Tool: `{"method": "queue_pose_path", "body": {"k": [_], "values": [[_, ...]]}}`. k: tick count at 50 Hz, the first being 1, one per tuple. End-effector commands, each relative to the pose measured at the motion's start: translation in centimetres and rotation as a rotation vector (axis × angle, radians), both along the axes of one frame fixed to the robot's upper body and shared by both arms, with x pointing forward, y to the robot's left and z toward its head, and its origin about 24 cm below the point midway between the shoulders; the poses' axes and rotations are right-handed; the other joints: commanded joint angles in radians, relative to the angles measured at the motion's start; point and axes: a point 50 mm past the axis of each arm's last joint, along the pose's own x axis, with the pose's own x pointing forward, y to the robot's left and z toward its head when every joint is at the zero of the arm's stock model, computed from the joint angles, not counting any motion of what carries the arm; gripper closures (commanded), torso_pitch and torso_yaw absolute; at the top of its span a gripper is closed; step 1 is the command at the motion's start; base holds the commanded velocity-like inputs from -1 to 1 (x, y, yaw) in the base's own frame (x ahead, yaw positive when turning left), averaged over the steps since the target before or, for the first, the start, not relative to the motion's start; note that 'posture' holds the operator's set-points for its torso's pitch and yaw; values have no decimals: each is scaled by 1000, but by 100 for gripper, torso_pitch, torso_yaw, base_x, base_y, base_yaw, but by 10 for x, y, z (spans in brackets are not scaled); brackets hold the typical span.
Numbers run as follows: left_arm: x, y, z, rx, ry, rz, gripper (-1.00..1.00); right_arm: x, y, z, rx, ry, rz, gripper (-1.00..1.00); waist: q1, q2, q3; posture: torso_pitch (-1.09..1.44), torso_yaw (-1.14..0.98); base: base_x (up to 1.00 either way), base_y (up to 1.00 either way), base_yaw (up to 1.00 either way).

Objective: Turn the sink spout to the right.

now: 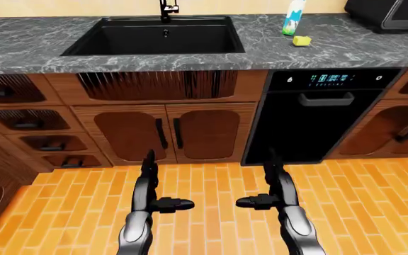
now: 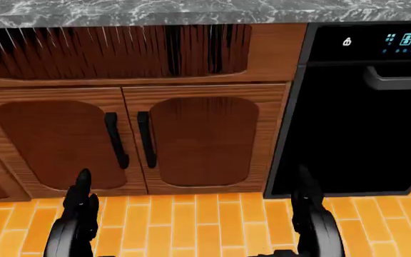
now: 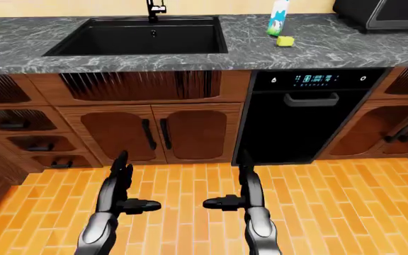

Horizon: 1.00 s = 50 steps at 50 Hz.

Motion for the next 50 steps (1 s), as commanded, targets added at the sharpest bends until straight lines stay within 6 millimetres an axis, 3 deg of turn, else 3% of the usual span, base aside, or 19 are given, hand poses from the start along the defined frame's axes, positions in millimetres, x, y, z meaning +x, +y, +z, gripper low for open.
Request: {"method": "queue_pose_path", "body": {"k": [1, 3, 4, 5, 7, 8, 29, 30, 32, 33, 34, 36, 41, 45, 46, 47, 48, 50], "values": [[7, -1, 35, 18, -184, 0, -100, 5, 0, 36, -4, -183, 3, -100, -2, -8, -1, 0, 0, 0, 0, 0], [7, 0, 36, 23, -189, 2, -100, 4, 0, 38, 0, -190, 5, -100, 6, -1, -62, 0, 0, 0, 0, 0], [6, 0, 36, 23, -190, 3, -100, 3, 0, 39, 4, -196, 5, -100, 7, -2, -52, 0, 0, 0, 0, 0], [6, 0, 36, 23, -191, 3, -100, 2, 0, 40, 9, -197, 2, -100, 6, -7, -16, 0, 0, 0, 0, 0], [6, 0, 37, 23, -193, 2, -100, 1, -1, 42, 18, -206, -2, -100, 6, -8, -69, 0, 0, 0, 0, 0], [6, 0, 37, 23, -194, 2, -100, 1, -1, 42, 18, -206, -1, -100, 7, -8, -74, 0, 0, 0, 0, 0], [3, -1, 38, 23, -199, -7, -100, -2, 0, 46, -19, -217, 2, -100, 7, -3, -88, 0, 0, 0, 0, 0], [3, -1, 38, 23, -199, -6, -100, -2, 0, 45, -23, -215, 1, -100, 5, 4, -102, 0, 0, 0, 21, 0], [3, -1, 38, 23, -199, -6, -100, -2, 0, 46, -27, -215, 0, -100, 0, -26, -67, 0, 0, 0, 55, 0], [3, -1, 38, 23, -200, -6, -100, -2, 0, 45, -29, -214, 0, -100, 0, -53, -62, 0, 0, 0, 91, 0], [3, -1, 38, 23, -200, -7, -100, -2, 0, 45, -32, -213, -2, -100, -3, -66, -61, 0, 0, 0, 100, 0], [3, -2, 38, 24, -200, -7, -100, -2, 0, 45, -38, -212, -2, -100, -5, -70, -61, 0, 0, 0, 100, 0], [3, -2, 38, 27, -202, -8, -100, -2, 0, 45, -35, -212, -2, -100, -11, -37, -40, 0, 0, 0, 100, 0], [3, -3, 38, 29, -203, -9, -100, -2, 0, 45, -25, -216, -1, -100, -11, 7, -39, 0, 0, 0, 85, 0], [3, -3, 38, 29, -203, -10, -100, -2, 0, 46, -26, -216, -1, -100, -24, 94, -58, 0, 0, 0, 38, 0], [3, -3, 38, 29, -203, -10, -100, -2, 0, 46, -24, -217, 0, -100, -4, 164, -68, 0, 0, 0, 13, 0], [3, -3, 37, 30, -203, -10, -100, -2, 0, 46, -24, -217, 0, -100, 1, 102, -36, 0, 0, 0, 10, 0], [3, -3, 38, 30, -204, -10, -100, -2, 0, 46, -23, -218, 1, -100, 14, 96, -51, 0, 0, 0, 0, 0]]}}
